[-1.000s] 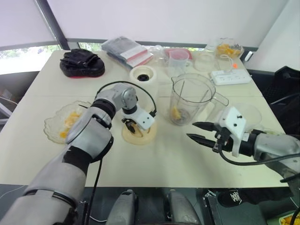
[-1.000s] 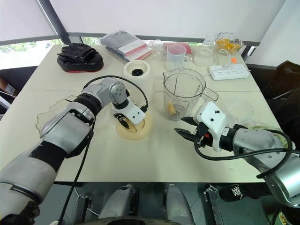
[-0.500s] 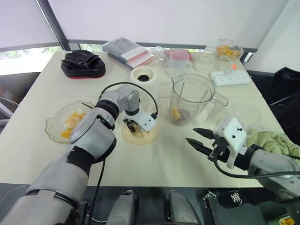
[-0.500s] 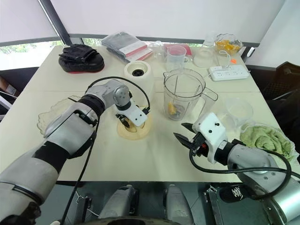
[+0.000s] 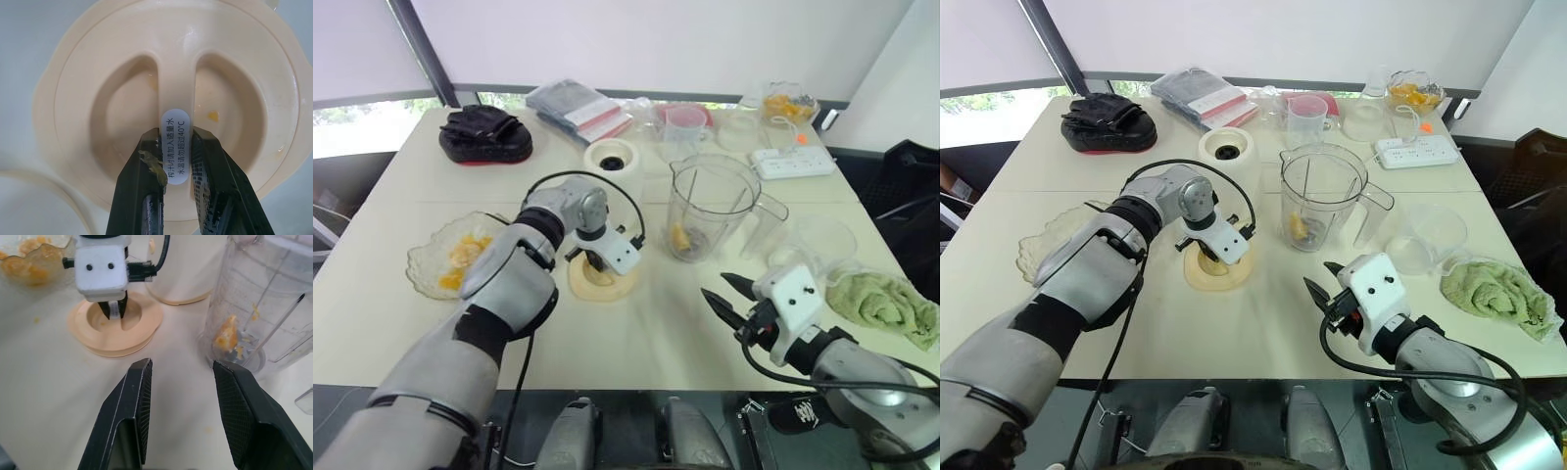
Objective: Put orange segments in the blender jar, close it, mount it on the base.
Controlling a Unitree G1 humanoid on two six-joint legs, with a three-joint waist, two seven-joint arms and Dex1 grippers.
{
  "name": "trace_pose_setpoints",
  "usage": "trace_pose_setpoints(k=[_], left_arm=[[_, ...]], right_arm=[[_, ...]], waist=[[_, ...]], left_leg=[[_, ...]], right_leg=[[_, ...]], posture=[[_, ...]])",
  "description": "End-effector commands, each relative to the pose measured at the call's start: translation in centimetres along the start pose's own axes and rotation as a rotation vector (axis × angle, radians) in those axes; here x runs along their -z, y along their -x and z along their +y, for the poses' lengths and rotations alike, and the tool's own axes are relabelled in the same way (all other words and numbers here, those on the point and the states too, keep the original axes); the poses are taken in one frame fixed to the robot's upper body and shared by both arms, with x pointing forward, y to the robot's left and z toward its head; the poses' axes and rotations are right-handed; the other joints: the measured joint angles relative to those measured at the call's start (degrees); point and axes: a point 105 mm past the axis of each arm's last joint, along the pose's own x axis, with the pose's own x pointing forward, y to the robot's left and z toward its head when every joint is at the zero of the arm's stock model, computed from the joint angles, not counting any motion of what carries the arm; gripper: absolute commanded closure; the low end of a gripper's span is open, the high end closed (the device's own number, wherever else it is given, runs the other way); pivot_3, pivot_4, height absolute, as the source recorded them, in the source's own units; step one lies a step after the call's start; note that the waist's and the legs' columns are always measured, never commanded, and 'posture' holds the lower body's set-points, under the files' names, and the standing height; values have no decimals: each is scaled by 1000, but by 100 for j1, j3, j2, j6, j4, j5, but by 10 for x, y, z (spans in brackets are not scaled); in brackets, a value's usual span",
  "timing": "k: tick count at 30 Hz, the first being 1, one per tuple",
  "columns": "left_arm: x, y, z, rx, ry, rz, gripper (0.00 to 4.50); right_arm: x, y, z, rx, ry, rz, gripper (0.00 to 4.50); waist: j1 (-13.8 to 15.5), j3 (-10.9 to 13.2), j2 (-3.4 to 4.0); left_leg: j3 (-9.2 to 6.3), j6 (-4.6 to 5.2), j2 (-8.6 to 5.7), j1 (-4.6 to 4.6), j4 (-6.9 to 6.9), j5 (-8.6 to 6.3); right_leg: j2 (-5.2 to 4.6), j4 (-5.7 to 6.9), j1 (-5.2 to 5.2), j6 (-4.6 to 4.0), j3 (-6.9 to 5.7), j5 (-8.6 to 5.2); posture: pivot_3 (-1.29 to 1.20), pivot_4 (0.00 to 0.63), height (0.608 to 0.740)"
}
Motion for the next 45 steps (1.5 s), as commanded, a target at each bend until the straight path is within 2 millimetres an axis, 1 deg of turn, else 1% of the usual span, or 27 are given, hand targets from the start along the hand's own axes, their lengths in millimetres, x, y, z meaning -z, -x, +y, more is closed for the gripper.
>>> trace_pose_setpoints(k=[1, 4, 7, 9, 13, 15, 20, 23, 27, 30, 33, 36, 37, 42, 45], left_arm=[[2, 2, -6, 13, 34, -41, 4279], [0, 13, -6, -5, 81, -127, 4279], [1, 32, -3, -63, 196, -273, 4279], [0, 41, -2, -95, 254, -359, 4279], [8, 56, -8, -159, 343, -491, 4279], [12, 66, -7, -214, 359, -532, 4279], [19, 92, -1, -338, 379, -600, 4279], [23, 109, 0, -398, 370, -609, 4279], [24, 122, 3, -444, 360, -619, 4279], [23, 132, 6, -472, 356, -636, 4279], [22, 139, 8, -492, 348, -640, 4279], [21, 144, 10, -504, 337, -644, 4279], [21, 145, 11, -508, 336, -647, 4279], [18, 149, 13, -519, 323, -659, 4279], [18, 149, 13, -524, 312, -655, 4279]], right_arm=[[-10, 0, 0, 8, 27, -55, 2489], [-10, -2, -5, 17, 34, -65, 2489], [-11, -6, -12, 49, 48, -83, 2489], [-11, -8, -17, 72, 56, -89, 2489], [-8, -10, -30, 167, 76, -94, 2489], [-6, -10, -35, 216, 71, -96, 2489], [-2, -11, -43, 330, 11, -103, 2489], [-4, -12, -49, 399, 4, -128, 2489], [-3, -13, -58, 479, 21, -135, 2489], [0, -15, -60, 506, -4, -138, 2489], [3, -17, -59, 508, -16, -137, 1749], [4, -15, -63, 548, -8, -139, 237], [5, -15, -64, 556, -17, -139, 109], [8, -15, -76, 636, -49, -157, 109], [11, -20, -83, 681, -89, -160, 109]], waist=[[-7, 0, 0], [-13, 1, -1], [-11, 3, -4], [-15, 2, -3], [-14, 3, -4], [-19, 3, -4], [-10, 3, -3], [-22, 2, -3], [-27, 2, -2], [-27, 2, -2], [-29, 2, -2], [-40, 2, -1], [-41, 2, -1], [-41, 2, -1], [-44, 2, 0]], left_leg=[[0, 0, 0, 0, 0, 0], [0, 0, 0, -1, -1, 0], [0, 0, 1, -8, -1, 0], [1, 0, 1, -8, 0, 0], [1, 0, 0, -9, 0, 0], [1, 0, 0, -9, 0, 0], [-1, -1, 0, -9, 0, 1], [-1, -1, 0, -9, 1, 1], [0, -2, 0, -9, 0, 1], [0, -3, 0, -9, 0, 1], [1, -2, -1, -9, 0, 1], [1, -2, 0, -9, 0, 1], [1, -2, 0, -9, 0, 1], [2, -3, 0, -9, -1, 2], [2, -3, 0, -9, -1, 2]], right_leg=[[0, 0, -1, 0, 0, 0], [2, 0, -4, 0, 0, 0], [1, 1, -10, 0, 0, 0], [2, 2, -12, 0, 0, 0], [3, 2, -12, 0, -2, 0], [2, 2, -13, 0, -2, 0], [-3, 5, -14, 0, -1, 0], [-3, 6, -15, 0, 0, 0], [-2, 9, -18, 0, 2, 0], [0, 9, -19, 0, 1, 0], [1, 9, -18, -1, 1, 0], [2, 9, -20, -1, 2, 0], [2, 9, -20, 0, 2, 0], [1, 10, -20, 0, 3, 0], [0, 10, -21, -1, 3, 0]], posture=[[0, 150, 740], [0, 150, 740], [0, 150, 740], [0, 150, 740], [0, 150, 740], [0, 150, 740], [0, 150, 740], [0, 150, 740], [0, 150, 740], [0, 150, 740], [0, 150, 740], [0, 150, 740], [0, 150, 740], [0, 150, 740], [0, 150, 740]])
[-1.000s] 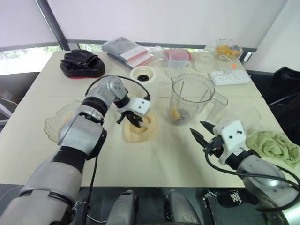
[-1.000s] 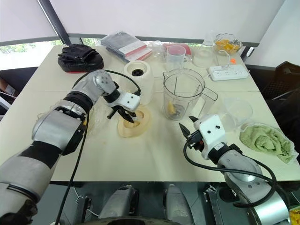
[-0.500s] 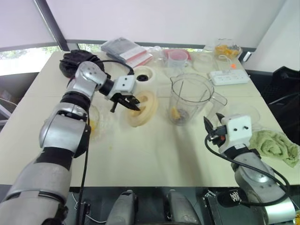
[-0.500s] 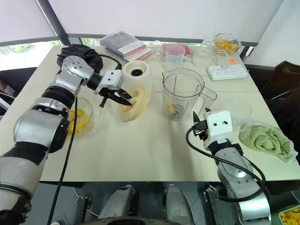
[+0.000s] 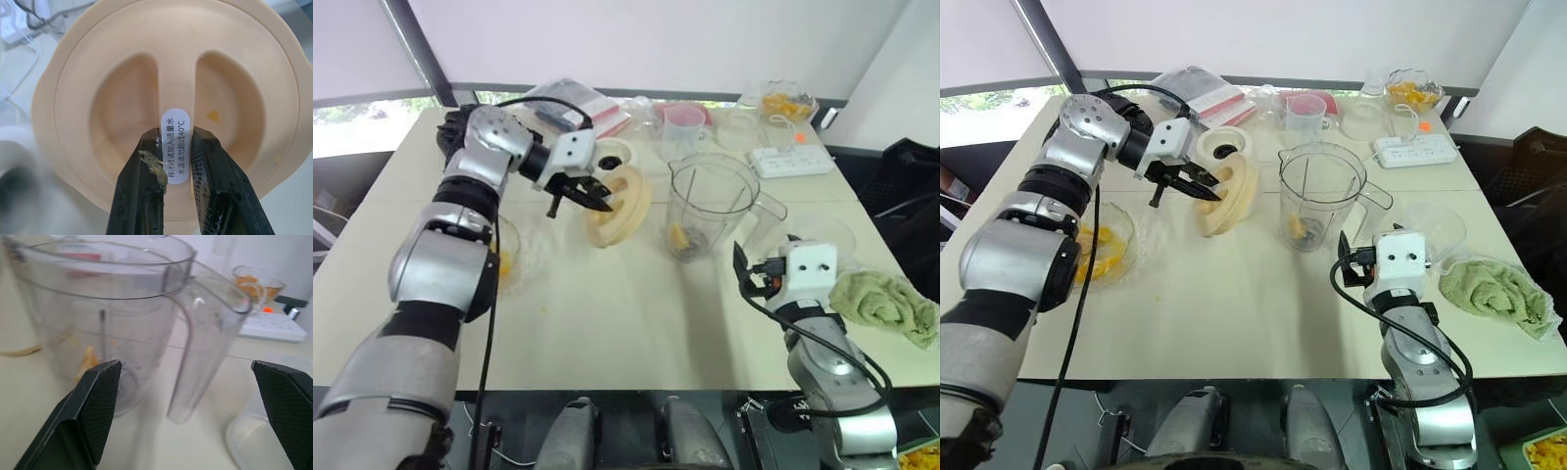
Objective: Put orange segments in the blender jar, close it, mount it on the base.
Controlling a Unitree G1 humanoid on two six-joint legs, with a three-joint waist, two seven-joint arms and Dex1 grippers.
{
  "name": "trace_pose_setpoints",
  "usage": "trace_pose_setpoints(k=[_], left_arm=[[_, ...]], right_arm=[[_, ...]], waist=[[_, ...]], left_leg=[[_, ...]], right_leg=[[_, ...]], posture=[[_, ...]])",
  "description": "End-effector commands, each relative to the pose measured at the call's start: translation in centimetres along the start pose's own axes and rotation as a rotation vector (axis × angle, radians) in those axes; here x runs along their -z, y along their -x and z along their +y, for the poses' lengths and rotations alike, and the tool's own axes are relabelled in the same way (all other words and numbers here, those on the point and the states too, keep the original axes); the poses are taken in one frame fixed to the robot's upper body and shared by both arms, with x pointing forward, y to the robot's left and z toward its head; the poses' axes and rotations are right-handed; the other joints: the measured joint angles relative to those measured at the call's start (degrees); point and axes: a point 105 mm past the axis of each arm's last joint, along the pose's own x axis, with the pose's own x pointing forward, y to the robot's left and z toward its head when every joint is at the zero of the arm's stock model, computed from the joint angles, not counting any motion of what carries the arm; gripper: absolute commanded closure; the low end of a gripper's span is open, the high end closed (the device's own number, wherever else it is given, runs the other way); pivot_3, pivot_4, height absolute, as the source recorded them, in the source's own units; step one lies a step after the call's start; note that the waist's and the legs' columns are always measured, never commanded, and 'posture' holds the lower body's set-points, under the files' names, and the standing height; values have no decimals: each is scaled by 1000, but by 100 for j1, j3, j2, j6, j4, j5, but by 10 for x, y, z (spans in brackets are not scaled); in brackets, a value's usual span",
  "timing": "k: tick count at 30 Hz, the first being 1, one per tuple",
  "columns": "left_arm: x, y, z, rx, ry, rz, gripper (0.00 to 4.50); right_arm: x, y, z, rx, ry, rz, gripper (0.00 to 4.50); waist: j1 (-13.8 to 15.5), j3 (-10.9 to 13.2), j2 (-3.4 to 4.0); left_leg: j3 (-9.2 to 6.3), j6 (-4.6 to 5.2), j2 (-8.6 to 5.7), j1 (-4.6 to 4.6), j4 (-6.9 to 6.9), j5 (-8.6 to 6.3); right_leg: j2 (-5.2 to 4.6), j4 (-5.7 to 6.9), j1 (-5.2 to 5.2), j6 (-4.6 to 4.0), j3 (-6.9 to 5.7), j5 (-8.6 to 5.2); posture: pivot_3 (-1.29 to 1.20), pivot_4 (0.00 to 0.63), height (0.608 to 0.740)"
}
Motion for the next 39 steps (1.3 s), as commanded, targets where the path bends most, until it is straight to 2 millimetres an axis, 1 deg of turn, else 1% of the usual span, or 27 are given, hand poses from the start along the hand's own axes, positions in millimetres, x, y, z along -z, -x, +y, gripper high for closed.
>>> trace_pose_setpoints(k=[1, 5, 15, 20, 23, 25, 26, 27, 28, 29, 32, 36, 38, 39], left_arm=[[-18, 12, 10, -44, -68, -29, 4279], [-22, 15, 12, -57, -78, -41, 4279], [-25, 21, 14, -73, -102, -44, 4279], [-24, 23, 14, -81, -104, -38, 4279], [-24, 25, 14, -85, -104, -40, 4279], [-24, 25, 14, -89, -101, -43, 4279], [-24, 26, 14, -91, -101, -44, 4279], [-24, 27, 14, -93, -101, -43, 4279], [-24, 28, 15, -95, -101, -42, 4279], [-25, 29, 15, -99, -100, -39, 4279], [-28, 37, 19, -117, -104, -28, 4279], [-44, 52, 29, -152, -127, -14, 4279], [-51, 55, 32, -156, -142, -3, 4279], [-58, 57, 35, -157, -154, 1, 4279]], right_arm=[[-6, -8, -10, 78, -21, -39, 109], [2, -17, -15, 128, -25, -18, 109], [4, -42, -12, 167, -90, -37, 109], [4, -53, -11, 189, -131, -47, 109], [2, -56, -11, 194, -132, -54, 897], [2, -58, -10, 194, -130, -60, 1894], [1, -58, -10, 194, -130, -62, 2496], [1, -58, -9, 192, -131, -64, 2897], [1, -59, -8, 186, -133, -64, 3390], [0, -60, -7, 181, -134, -67, 3454], [-4, -62, -2, 162, -160, -83, 3454], [-15, -64, 12, 122, -222, -116, 3454], [-21, -64, 17, 112, -250, -132, 3454], [-25, -65, 22, 100, -264, -144, 3454]], waist=[[-4, 0, 0], [-7, 0, 1], [-26, 0, 2], [-67, 0, 2], [-120, 0, 2], [-144, 0, 2], [-149, 0, 2], [-154, 0, 4], [-155, -1, 5], [-137, -1, 5], [-144, -1, 5], [-155, -1, 4], [-163, 0, 4], [-167, 0, 4]], left_leg=[[0, 0, 0, 0, 0, 0], [1, -2, 0, 0, -3, 1], [5, -7, 0, 0, -9, 4], [7, -23, 0, -1, -12, 13], [7, -23, 0, -1, -16, 13], [7, -24, 0, -2, -20, 13], [11, -29, 0, -2, -23, 16], [12, -31, 0, -2, -25, 17], [14, -33, 0, -2, -28, 18], [13, -36, 0, -2, -30, 20], [15, -37, -1, -5, -30, 21], [15, -38, -2, -10, -31, 21], [15, -38, -2, -13, -32, 21], [16, -39, -2, -13, -34, 22]], right_leg=[[0, 0, -1, 0, 1, 0], [0, 2, -4, 0, 2, 0], [0, 4, -11, 0, 6, 0], [-2, 4, -14, 0, 8, 0], [-2, 4, -15, 0, 8, 0], [-2, 4, -18, 0, 8, 0], [-2, 3, -22, 0, 11, 0], [-2, 3, -24, 0, 12, 0], [-3, 4, -27, 0, 15, 0], [-3, 4, -28, 0, 15, 0], [-5, 4, -30, 0, 16, 0], [-4, 4, -37, 0, 16, 0], [-4, 5, -43, 0, 17, 0], [-4, 6, -44, 0, 18, 0]], posture=[[0, 150, 740], [0, 150, 740], [0, 150, 740], [0, 150, 740], [0, 150, 740], [0, 150, 740], [0, 150, 740], [0, 150, 740], [0, 150, 740], [0, 150, 740], [0, 150, 740], [0, 150, 740], [0, 150, 740], [0, 150, 740]])
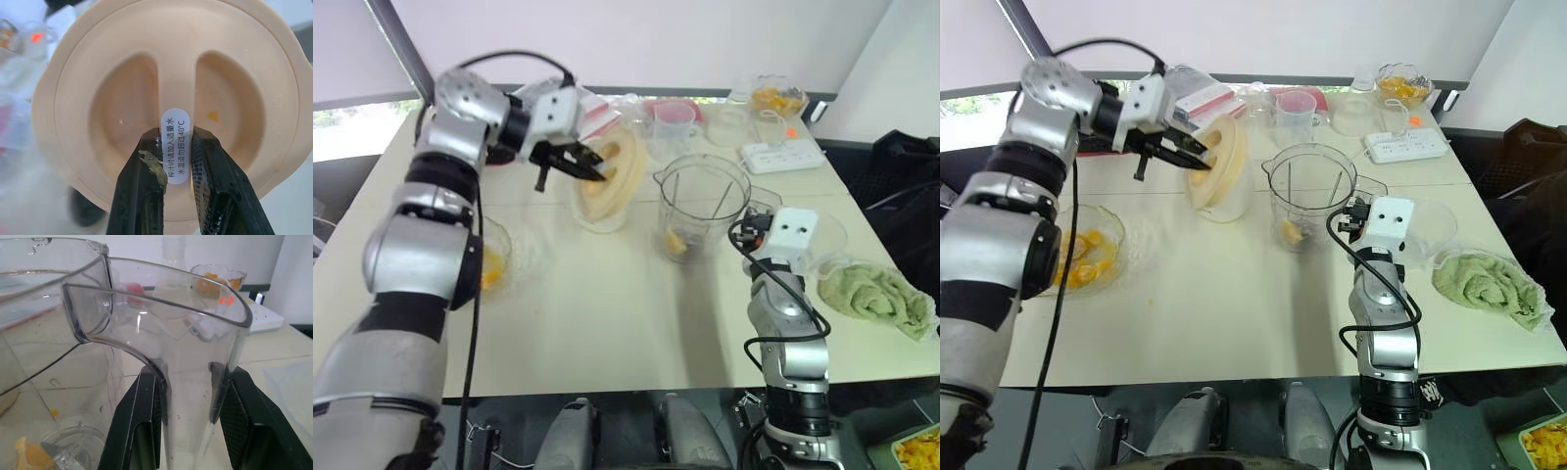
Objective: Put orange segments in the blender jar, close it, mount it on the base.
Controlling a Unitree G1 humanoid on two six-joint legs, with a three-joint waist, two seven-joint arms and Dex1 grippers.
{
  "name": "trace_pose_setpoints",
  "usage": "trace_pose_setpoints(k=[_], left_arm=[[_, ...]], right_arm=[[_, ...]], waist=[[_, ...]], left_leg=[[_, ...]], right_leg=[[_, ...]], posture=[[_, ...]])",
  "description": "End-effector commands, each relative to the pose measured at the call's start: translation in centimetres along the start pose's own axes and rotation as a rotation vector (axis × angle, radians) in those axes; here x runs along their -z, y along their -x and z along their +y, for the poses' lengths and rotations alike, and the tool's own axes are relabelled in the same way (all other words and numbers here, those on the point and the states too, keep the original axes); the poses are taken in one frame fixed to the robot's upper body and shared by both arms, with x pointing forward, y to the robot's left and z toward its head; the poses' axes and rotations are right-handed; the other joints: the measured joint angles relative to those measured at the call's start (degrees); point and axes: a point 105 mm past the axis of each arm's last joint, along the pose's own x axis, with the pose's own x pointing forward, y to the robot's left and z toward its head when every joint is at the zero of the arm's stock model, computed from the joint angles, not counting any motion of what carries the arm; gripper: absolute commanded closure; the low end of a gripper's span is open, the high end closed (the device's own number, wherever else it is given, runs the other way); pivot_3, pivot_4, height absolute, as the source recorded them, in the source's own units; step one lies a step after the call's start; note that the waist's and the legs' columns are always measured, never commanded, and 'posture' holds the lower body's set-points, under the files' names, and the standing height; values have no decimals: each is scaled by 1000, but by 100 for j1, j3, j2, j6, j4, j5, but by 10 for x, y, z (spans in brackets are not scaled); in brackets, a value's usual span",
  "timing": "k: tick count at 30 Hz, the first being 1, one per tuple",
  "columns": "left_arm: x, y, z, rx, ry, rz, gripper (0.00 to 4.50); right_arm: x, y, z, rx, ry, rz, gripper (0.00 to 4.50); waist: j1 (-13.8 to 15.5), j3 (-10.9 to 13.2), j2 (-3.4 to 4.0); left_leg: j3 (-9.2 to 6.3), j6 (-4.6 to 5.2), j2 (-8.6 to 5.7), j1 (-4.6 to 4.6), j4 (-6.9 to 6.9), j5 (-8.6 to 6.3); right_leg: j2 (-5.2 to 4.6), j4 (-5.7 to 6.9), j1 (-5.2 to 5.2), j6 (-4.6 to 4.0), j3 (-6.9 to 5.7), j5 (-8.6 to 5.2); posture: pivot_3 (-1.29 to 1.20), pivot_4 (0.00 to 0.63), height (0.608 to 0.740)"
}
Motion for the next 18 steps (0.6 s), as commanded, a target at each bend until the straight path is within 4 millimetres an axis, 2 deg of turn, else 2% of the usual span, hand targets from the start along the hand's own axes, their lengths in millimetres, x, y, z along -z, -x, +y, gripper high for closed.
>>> trace_pose_setpoints(k=[1, 5, 11, 14, 18], left_arm=[[-29, 12, 18, -32, -66, 1, 4279], [-48, 10, 26, -27, -82, -4, 4279], [-54, -11, 24, 36, -109, 12, 4279], [-54, -23, 21, 72, -124, 23, 4279], [-58, -29, 22, 80, -130, 22, 4279]], right_arm=[[-30, -2, 20, -51, -72, -101, 3454], [-37, -4, 37, -93, -128, -111, 3454], [-38, -2, 67, -220, -64, -115, 3454], [-32, 5, 85, -321, -9, -97, 3454], [-20, 12, 96, -383, -29, -40, 3454]], waist=[[-16, 0, 1], [-90, 0, 1], [-134, 0, 1], [-133, 1, 2], [-132, 1, 2]], left_leg=[[1, 0, 0, 0, -2, 0], [2, -7, 0, -4, -15, 4], [4, -11, 0, -6, -23, 6], [6, -13, 0, -12, -23, 7], [6, -13, 0, -16, -23, 8]], right_leg=[[0, 1, -1, 0, 1, 0], [0, 2, -14, 0, 4, 0], [-1, 1, -21, 0, 4, 0], [-1, 1, -28, 0, 6, 0], [0, 1, -33, 0, 7, 0]], posture=[[0, 150, 740], [0, 150, 740], [0, 150, 740], [0, 150, 740], [0, 150, 740]])
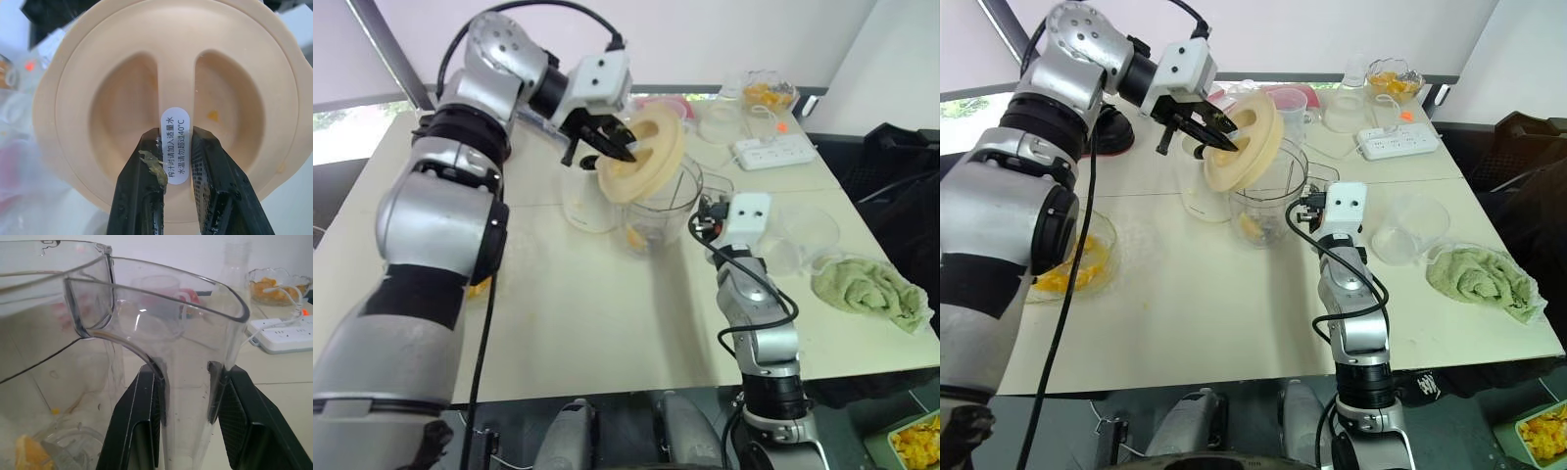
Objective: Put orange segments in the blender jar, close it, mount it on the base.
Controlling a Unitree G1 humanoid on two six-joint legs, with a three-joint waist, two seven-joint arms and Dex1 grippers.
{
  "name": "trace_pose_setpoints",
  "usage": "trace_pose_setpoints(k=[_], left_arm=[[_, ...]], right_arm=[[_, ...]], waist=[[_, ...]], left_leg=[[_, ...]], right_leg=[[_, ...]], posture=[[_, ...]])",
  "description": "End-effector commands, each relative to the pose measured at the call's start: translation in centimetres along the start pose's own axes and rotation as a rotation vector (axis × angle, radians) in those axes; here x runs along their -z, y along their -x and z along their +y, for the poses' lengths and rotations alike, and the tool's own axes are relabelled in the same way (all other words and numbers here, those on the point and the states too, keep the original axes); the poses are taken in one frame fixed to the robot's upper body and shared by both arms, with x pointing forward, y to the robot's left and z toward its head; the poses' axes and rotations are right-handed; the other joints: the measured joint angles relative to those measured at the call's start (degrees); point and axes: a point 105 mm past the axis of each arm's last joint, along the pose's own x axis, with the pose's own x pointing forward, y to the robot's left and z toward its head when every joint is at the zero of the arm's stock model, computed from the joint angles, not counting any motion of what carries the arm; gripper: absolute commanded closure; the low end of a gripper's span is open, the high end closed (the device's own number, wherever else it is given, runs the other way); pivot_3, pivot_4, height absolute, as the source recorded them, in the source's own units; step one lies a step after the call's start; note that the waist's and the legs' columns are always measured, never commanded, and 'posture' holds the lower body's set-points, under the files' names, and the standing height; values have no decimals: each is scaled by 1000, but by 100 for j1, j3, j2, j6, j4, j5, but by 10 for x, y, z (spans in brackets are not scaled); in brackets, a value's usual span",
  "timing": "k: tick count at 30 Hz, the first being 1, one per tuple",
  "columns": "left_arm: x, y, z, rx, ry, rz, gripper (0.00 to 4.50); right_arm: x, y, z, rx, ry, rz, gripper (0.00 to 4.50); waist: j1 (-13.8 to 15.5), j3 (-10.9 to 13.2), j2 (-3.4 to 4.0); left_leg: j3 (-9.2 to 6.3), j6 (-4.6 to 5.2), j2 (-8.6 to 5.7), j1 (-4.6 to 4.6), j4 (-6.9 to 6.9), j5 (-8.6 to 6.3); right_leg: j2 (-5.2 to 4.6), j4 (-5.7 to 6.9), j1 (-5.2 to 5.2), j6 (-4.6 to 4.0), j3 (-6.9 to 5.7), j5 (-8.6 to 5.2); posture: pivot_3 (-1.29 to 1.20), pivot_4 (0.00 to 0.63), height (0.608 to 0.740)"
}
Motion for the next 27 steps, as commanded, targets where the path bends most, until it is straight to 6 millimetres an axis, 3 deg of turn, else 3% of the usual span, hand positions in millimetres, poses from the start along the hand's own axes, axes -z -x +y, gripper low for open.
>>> trace_pose_setpoints(k=[1, 7, 27], left_arm=[[-23, 1, 10, -21, -79, -32, 4279], [-28, -2, 11, -3, -103, -16, 4279], [-23, 27, 14, 4, -164, 192, 4279]], right_arm=[[-6, 7, 38, -161, -42, -15, 3454], [20, 8, 35, -158, 40, 104, 3454], [27, 6, 34, -178, 162, 125, 3454]], waist=[[0, 0, 0], [4, 0, 0], [-1, -3, -2]], left_leg=[[0, 0, 0, 0, -1, 0], [0, -2, 0, -6, 2, 1], [-2, -1, 0, 0, 3, 1]], right_leg=[[0, 0, 0, 0, 0, 0], [-1, 1, -4, 0, 1, 0], [0, 5, 1, 0, 0, 0]], posture=[[0, 150, 740], [0, 150, 740], [0, 150, 740]])
